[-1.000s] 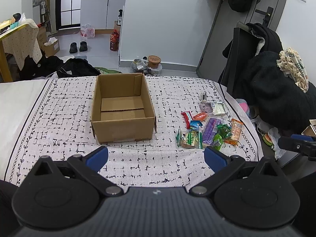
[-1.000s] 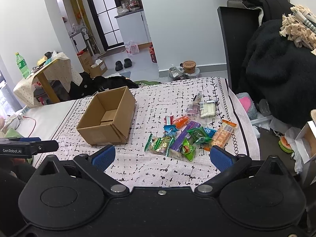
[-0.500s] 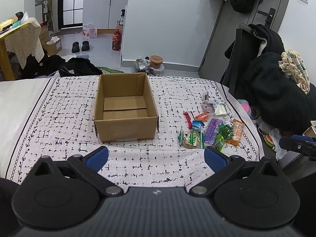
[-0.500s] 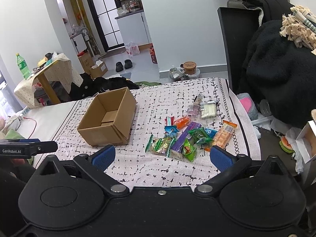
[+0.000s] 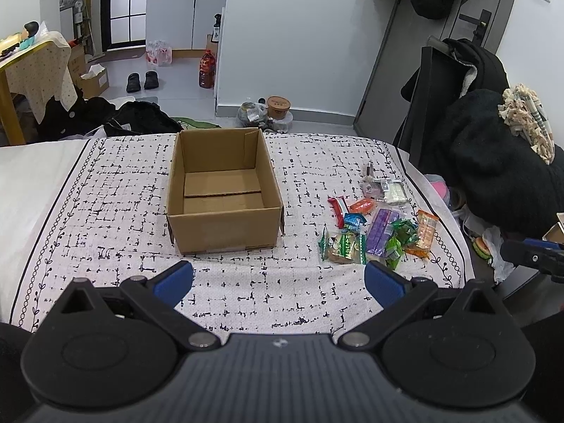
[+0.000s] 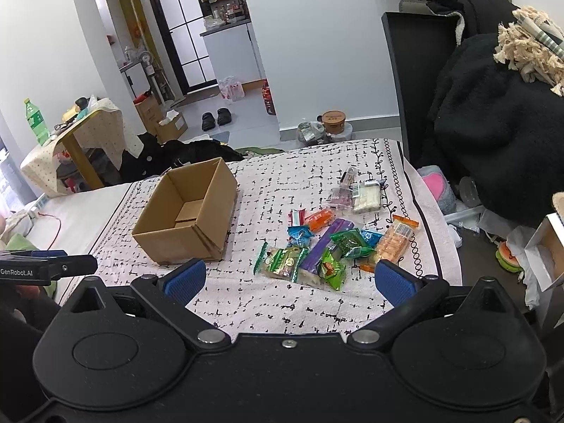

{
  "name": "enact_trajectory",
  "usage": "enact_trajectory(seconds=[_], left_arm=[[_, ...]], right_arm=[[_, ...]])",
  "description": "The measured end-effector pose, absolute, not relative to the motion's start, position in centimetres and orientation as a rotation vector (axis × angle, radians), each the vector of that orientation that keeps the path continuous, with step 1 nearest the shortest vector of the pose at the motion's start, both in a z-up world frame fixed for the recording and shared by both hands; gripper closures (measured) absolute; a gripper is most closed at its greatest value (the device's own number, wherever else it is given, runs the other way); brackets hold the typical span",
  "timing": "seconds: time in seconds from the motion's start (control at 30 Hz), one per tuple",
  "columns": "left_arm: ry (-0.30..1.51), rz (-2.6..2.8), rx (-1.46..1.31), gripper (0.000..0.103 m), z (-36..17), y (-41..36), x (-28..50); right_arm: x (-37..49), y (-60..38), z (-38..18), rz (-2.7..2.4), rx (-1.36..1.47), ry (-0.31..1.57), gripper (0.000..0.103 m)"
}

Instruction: Organize snacks

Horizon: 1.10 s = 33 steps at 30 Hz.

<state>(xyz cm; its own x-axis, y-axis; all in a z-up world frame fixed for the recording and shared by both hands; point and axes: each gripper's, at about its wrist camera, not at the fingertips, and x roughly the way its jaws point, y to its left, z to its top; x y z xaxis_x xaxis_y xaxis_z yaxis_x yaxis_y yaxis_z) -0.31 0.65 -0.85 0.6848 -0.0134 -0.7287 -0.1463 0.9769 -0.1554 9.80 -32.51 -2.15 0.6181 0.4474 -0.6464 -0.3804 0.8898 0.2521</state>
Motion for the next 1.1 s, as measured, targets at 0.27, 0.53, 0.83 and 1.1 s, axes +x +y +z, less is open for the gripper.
enact_trajectory(seconds=[0.27,0.53,0.83,1.1], left_arm=[[0.825,0.072,-0.216,0.000,-1.7,-0.2,1.2],[0.845,0.070,-0.247,0.000,-2.9,-0.4,3.3],[0.865,0.047,-0.268,0.001,-5.1,-1.3,6.3],[0.893,0.020,-0.278,0.001,-7.1,-2.3,9.1]], right_arm=[[11.3,-32.9,-3.1,0.464,0.101,0.783,0.000],[12.8,-33.4,-4.7,0.448,0.101,0.806,0.000],[15.3,-34.4,-6.4,0.378,0.121,0.806,0.000],[17.1,-34.4,-8.3,0.364,0.122,0.813,0.000]])
